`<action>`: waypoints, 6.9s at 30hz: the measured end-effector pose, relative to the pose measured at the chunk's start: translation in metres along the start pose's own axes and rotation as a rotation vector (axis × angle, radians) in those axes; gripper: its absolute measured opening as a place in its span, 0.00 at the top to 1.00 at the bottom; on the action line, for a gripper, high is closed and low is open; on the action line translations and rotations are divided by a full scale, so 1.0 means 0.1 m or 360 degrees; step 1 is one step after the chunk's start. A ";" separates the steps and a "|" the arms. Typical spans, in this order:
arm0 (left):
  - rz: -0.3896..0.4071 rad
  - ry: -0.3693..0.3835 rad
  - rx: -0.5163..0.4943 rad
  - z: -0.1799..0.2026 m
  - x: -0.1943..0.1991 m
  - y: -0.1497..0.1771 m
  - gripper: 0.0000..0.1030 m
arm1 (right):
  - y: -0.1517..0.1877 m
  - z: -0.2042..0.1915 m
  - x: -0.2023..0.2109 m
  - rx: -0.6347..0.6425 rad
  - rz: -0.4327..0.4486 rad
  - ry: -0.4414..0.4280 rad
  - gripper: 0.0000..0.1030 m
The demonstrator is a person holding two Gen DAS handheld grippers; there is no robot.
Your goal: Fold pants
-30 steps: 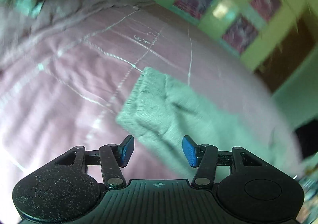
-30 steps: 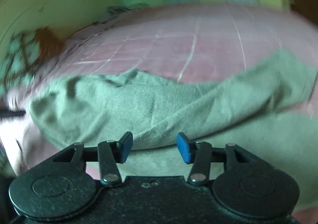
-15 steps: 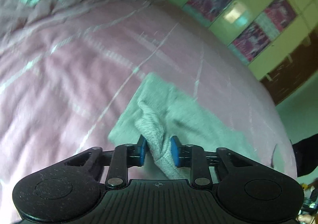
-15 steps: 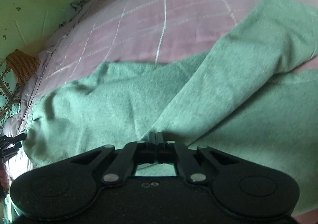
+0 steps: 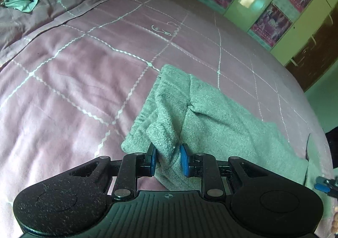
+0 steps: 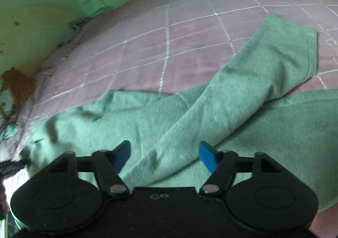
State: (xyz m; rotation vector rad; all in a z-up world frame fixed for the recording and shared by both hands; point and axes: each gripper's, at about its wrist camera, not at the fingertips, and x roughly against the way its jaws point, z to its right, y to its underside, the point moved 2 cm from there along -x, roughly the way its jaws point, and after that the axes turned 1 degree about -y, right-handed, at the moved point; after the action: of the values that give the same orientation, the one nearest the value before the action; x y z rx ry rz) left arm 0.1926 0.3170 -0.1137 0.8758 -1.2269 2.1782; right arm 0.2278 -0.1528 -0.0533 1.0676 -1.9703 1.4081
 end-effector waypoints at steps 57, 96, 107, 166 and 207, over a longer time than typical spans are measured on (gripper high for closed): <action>-0.0041 -0.0394 -0.0509 0.85 -0.22 0.60 0.51 | 0.83 1.00 0.36 0.0313 0.0089 0.0428 0.75; -0.0050 -0.0348 -0.0480 0.79 -0.24 0.59 0.51 | 0.29 1.44 0.62 0.0709 -0.0005 0.0605 0.97; -0.0040 -0.0356 -0.0480 0.80 -0.24 0.61 0.51 | 0.74 1.24 0.83 0.1374 0.0180 0.0688 0.46; 0.0236 -0.0296 -0.0066 0.23 -0.03 0.04 0.83 | 0.73 3.40 1.30 -0.0810 0.0635 0.0020 0.68; 0.0246 -0.0330 -0.0087 0.06 0.25 0.27 0.55 | 0.61 3.38 1.35 -0.0634 0.0587 0.0422 0.86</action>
State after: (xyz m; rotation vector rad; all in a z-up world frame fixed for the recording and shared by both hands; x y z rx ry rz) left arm 0.1592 0.3016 -0.1076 1.0354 -1.4910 2.2042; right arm 0.1174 -0.5015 -0.1020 0.3352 -2.1893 1.1789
